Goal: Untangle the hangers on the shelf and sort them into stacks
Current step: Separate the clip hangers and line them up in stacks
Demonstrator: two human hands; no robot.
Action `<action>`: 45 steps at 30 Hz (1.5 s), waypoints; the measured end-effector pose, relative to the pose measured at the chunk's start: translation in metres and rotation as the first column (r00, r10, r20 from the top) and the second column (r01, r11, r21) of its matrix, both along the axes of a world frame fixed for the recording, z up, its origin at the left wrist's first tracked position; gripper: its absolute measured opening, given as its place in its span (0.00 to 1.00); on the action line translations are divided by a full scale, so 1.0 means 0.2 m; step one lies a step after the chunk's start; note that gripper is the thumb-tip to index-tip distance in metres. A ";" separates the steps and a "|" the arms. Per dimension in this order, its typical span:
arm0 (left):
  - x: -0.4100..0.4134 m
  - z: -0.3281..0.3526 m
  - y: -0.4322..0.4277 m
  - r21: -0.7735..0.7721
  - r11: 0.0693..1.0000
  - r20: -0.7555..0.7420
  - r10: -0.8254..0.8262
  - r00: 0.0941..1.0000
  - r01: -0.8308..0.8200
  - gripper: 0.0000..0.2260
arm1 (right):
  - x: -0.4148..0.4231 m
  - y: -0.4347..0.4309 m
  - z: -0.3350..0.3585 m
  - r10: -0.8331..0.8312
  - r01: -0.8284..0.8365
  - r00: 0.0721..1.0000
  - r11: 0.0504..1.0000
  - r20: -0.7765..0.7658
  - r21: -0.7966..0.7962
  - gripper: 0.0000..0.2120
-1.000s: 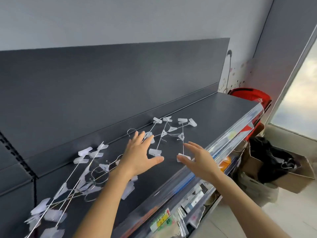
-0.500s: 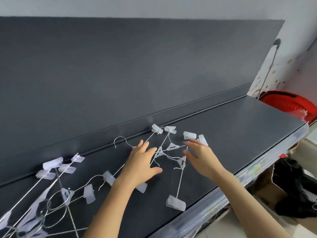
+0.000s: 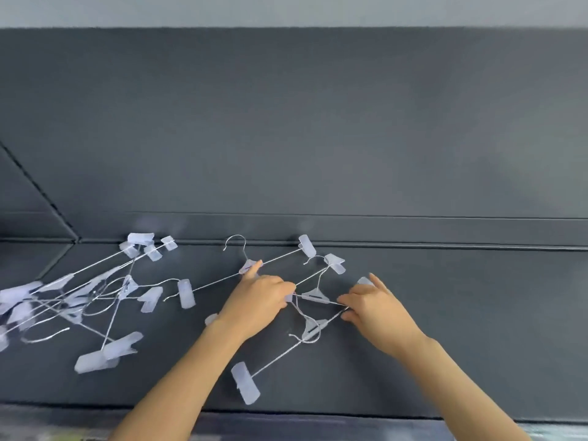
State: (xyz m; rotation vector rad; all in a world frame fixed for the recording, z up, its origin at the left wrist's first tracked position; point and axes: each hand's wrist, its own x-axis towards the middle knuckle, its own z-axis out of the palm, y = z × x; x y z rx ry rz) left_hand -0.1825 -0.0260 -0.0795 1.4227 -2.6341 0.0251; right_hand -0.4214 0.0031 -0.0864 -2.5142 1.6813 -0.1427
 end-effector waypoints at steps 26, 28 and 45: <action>0.00 0.17 0.03 0.553 0.808 -0.497 0.517 0.697 -0.206 0.06 | -0.08 0.00 0.13 0.112 -0.107 0.990 0.992 -0.085 0.061 0.12; -0.01 0.16 0.03 0.549 0.811 -0.495 0.511 0.703 -0.203 0.07 | -0.03 -0.03 0.12 0.005 -0.010 0.999 0.990 0.041 0.139 0.14; -0.02 0.28 -0.01 0.350 0.907 -0.471 0.387 0.793 -0.235 0.06 | 0.11 -0.10 0.22 -0.176 0.104 0.943 0.962 0.282 0.254 0.06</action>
